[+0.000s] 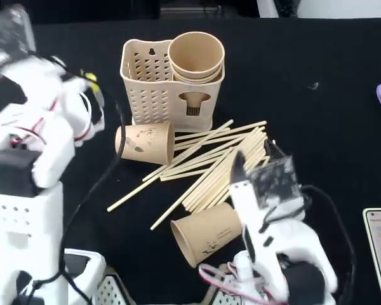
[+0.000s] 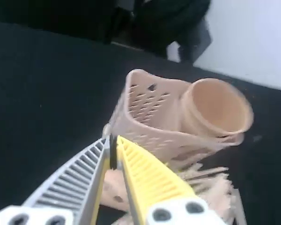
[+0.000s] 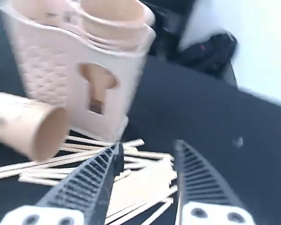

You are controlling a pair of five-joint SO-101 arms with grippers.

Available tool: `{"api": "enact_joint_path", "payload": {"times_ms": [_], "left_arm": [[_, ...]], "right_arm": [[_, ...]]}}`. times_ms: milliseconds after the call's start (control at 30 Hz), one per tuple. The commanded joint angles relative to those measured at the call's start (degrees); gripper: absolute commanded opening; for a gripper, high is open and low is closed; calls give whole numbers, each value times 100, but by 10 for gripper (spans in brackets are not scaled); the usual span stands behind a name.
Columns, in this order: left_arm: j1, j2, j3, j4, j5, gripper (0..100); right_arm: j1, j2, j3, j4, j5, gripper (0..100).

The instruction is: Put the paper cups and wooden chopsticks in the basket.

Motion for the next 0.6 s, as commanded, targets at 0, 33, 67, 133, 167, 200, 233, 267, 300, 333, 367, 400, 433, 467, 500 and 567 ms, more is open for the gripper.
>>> {"api": "enact_joint_path", "payload": {"times_ms": [0,33,67,133,167,200,233,267,300,333,367,400,433,467,500,567], "left_arm": [[-233,-862,2589,-1618,-1029,30],[-356,-1055,3108,-1943,-1222,30],[-541,-1213,3582,-2224,-1275,30],[-1042,-1477,4409,-2637,-1073,60],[-1253,-1547,4743,-2804,-879,95],[-1429,-1556,4989,-2963,-624,136],[-1552,-1556,5174,-3086,-378,172],[-1657,-1556,5305,-3156,-176,198],[-1754,-1556,5385,-3191,-26,209],[-1859,-1556,5455,-3218,97,208],[-1912,-1556,5499,-3226,202,204],[-1947,-1556,5534,-3226,264,198],[-1974,-1565,5543,-3226,281,191],[-1982,-1600,5560,-3226,281,187],[-1982,-1600,5569,-3218,273,187],[-1982,-1565,5569,-3200,273,188]], "right_arm": [[-721,716,-611,615,334,232],[-862,998,-664,756,369,232],[-1011,1323,-699,897,387,232],[-1310,2009,-743,1081,404,236],[-1486,2334,-760,1116,404,237],[-1670,2633,-804,1125,404,237],[-1855,2888,-884,1125,378,237],[-2057,3081,-971,1187,352,237],[-2277,3196,-1068,1310,343,237],[-2505,3240,-1147,1415,334,237],[-2716,3240,-1209,1486,299,237],[-2919,3240,-1253,1512,211,238],[-3121,3222,-1253,1512,141,238],[-3341,3231,-1244,1521,97,247],[-3552,3240,-1191,1530,18,263],[-3895,3240,-989,1503,-193,289]]}}
